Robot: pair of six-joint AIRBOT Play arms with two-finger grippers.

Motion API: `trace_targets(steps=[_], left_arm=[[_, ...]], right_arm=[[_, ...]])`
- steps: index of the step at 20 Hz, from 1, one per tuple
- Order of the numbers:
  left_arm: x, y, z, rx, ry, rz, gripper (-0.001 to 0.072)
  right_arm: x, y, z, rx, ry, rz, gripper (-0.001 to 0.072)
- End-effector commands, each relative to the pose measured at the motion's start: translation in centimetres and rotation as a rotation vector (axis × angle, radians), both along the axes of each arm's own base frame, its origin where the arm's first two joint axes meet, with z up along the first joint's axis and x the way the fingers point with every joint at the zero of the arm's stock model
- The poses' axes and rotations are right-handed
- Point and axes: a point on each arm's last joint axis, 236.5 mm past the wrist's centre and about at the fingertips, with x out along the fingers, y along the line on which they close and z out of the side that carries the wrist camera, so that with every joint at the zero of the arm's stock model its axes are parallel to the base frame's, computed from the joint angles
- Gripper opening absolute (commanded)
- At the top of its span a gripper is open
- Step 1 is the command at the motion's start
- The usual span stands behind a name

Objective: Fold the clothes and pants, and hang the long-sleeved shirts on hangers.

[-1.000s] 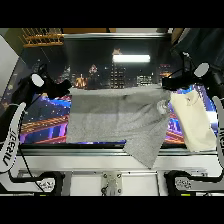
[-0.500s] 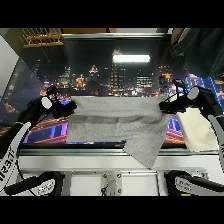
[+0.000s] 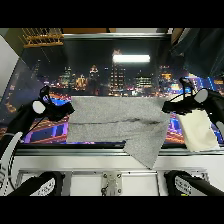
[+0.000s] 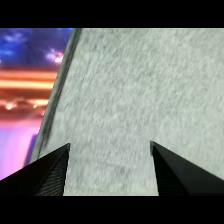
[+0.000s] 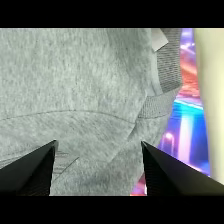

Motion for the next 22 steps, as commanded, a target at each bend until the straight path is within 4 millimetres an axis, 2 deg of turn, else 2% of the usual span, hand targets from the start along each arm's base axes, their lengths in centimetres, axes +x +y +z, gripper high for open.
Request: trace_targets(steps=[1, 3, 5, 8, 13, 16, 18, 20, 21, 22], left_arm=[[-5.2, 1.5, 0.6, -0.015, 0.046, 0.054, 0.0525], [-9.1, 2.0, -1.6, -0.036, 0.113, 0.123, 0.0525], [-12.5, 2.1, -3.8, -0.071, 0.182, 0.213, 0.0525], [-15.2, 1.5, -5.9, -0.114, 0.222, 0.3, 0.0525], [-14.8, -0.3, -8.1, -0.248, 0.23, 0.42, 0.0525], [-12.8, -0.6, -8.5, -0.258, 0.225, 0.439, 0.0523], [-11.7, -1.4, -8.6, -0.224, 0.229, 0.369, 0.0339], [-10.8, -2.3, -8.5, -0.178, 0.237, 0.282, 0.0054], [-10.4, -2.2, -8.3, -0.143, 0.238, 0.239, 0.0008], [-10.1, -1.9, -8.1, -0.114, 0.241, 0.21, 0.0008]], right_arm=[[-1.2, -0.9, 5.4, -0.015, -0.115, -0.023, 0.057], [-1.5, -1.0, 7.8, -0.026, -0.185, -0.027, 0.0571], [-1.6, -0.8, 9.2, -0.025, -0.23, -0.028, 0.0571], [-1.7, -0.7, 9.5, -0.023, -0.24, -0.029, 0.0571], [-1.5, 0.1, 9.7, 0.016, -0.246, -0.03, 0.0571], [-1.6, 0.1, 9.7, 0.015, -0.246, -0.03, 0.0571], [-1.7, 0.1, 9.6, 0.016, -0.239, -0.029, 0.0571], [-3.0, -0.1, 8.8, 0.022, -0.178, -0.025, 0.0571], [-4.3, -0.4, 7.8, 0.027, -0.124, -0.024, 0.0571], [-6.1, -1.0, 6.2, 0.033, -0.055, -0.031, 0.0571]])
